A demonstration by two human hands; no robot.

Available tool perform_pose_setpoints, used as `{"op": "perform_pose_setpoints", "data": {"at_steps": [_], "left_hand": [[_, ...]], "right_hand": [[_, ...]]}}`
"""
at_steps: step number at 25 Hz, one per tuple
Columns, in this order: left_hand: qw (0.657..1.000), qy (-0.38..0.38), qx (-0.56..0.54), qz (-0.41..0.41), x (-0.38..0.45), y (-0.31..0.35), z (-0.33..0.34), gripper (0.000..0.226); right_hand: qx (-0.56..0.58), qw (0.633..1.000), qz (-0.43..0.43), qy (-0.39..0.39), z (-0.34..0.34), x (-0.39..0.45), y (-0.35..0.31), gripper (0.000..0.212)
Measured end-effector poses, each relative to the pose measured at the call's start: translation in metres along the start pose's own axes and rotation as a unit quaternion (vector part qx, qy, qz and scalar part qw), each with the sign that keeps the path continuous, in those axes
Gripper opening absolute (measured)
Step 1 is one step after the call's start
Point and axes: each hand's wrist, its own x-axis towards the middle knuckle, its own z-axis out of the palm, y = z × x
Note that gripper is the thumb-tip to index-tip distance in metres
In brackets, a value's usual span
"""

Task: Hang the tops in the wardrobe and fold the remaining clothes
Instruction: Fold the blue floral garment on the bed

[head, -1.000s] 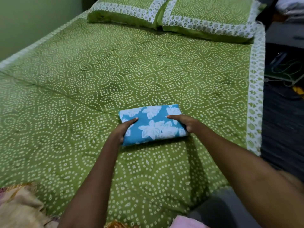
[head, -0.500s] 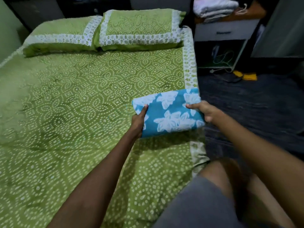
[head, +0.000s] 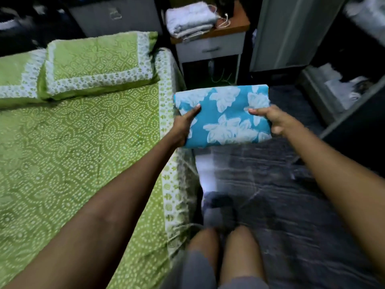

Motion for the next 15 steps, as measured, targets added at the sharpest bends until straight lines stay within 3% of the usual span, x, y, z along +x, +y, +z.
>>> {"op": "perform_pose_setpoints", "data": {"at_steps": [5, 9, 12, 15], "left_hand": [[0.999, -0.027, 0.033, -0.017, -0.053, 0.129, 0.11, 0.04], [0.997, -0.064, 0.044, 0.007, -0.076, 0.225, 0.179, 0.045], [0.995, -0.084, 0.039, 0.028, -0.068, 0.258, 0.208, 0.04], [0.992, -0.111, 0.027, 0.052, -0.041, 0.277, 0.231, 0.035]], "right_hand": [[0.023, 0.999, 0.002, 0.033, -0.028, -0.094, -0.144, 0.026], [0.027, 0.997, -0.031, 0.061, -0.045, -0.145, -0.256, 0.048], [0.007, 0.995, -0.071, 0.074, -0.057, -0.147, -0.305, 0.021], [-0.007, 0.992, -0.092, 0.089, -0.068, -0.126, -0.337, 0.017]]}}
